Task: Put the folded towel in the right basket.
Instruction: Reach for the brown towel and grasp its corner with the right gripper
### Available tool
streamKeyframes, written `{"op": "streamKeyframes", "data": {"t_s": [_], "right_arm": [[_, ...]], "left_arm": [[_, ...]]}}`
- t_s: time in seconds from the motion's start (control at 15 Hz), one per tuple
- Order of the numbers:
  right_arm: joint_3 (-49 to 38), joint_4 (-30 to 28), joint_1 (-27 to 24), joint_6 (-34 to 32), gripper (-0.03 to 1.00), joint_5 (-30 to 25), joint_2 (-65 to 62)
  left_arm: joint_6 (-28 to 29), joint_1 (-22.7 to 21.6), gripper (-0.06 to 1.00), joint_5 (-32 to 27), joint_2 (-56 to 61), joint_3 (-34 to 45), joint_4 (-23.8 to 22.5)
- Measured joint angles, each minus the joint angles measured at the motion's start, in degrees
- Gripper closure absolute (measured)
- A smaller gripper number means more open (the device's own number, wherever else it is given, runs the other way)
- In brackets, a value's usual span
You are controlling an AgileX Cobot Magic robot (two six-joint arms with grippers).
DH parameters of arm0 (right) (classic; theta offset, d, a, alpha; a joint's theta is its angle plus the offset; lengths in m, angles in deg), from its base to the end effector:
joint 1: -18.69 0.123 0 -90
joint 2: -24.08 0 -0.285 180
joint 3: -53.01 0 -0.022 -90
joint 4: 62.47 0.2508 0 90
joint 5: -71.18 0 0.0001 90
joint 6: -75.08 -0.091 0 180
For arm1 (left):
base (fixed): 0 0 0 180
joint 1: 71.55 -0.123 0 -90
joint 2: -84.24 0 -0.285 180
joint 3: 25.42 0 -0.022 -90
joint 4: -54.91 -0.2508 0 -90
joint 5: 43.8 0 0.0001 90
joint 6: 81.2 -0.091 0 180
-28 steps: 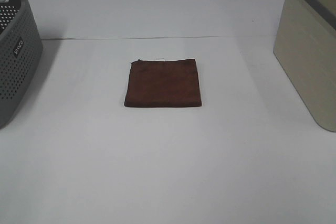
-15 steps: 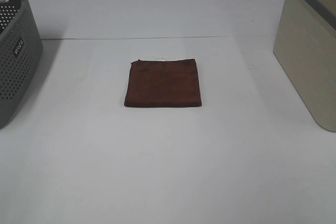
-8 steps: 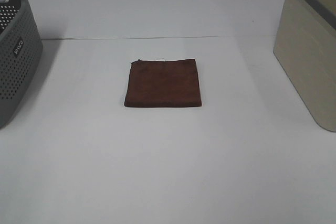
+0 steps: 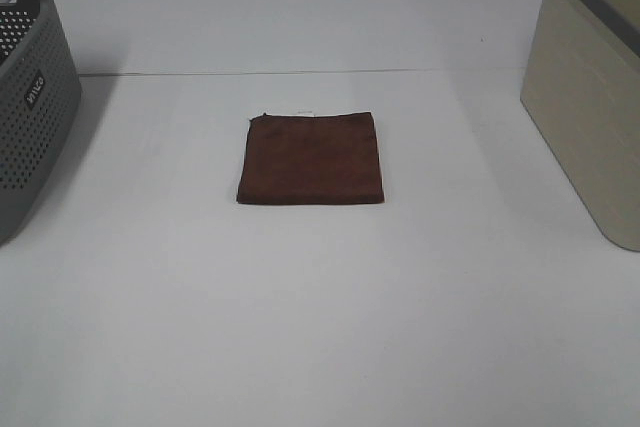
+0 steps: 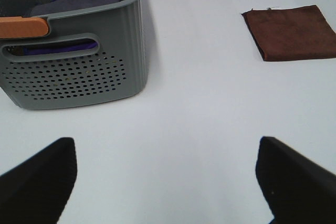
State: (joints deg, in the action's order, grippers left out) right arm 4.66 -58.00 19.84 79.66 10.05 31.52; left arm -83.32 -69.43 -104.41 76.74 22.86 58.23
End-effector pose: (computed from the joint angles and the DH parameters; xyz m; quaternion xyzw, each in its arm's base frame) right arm -0.0067 0.0061 0.2780 -0.0444 0.8505 0.0233 0.5236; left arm -0.0063 -0.0044 0.2790 0.0326 0.8489 -0.0289 0.5268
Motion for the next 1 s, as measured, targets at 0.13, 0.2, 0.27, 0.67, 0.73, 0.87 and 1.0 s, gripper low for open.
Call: {"op": "streamKeyframes", "data": {"t_s": [0.13,0.2,0.27,0.67,0.73,0.87,1.0], "right_arm": [[0.0,0.0,0.0,0.0,0.43,0.0,0.0],[0.0,0.0,0.0,0.0,0.43,0.0,0.0],[0.0,0.0,0.0,0.0,0.43,0.0,0.0],[0.0,0.0,0.0,0.0,0.43,0.0,0.0],[0.0,0.0,0.0,0.0,0.43,0.0,0.0],[0.0,0.0,0.0,0.0,0.43,0.0,0.0],[0.0,0.0,0.0,0.0,0.43,0.0,0.0]], "left_arm": [[0.0,0.0,0.07,0.0,0.0,0.0,0.0],[0.0,0.0,0.07,0.0,0.0,0.0,0.0],[0.0,0.0,0.07,0.0,0.0,0.0,0.0],[0.0,0.0,0.07,0.0,0.0,0.0,0.0],[0.0,0.0,0.07,0.0,0.0,0.0,0.0],[0.0,0.0,0.07,0.0,0.0,0.0,0.0],[0.0,0.0,0.07,0.0,0.0,0.0,0.0]]}}
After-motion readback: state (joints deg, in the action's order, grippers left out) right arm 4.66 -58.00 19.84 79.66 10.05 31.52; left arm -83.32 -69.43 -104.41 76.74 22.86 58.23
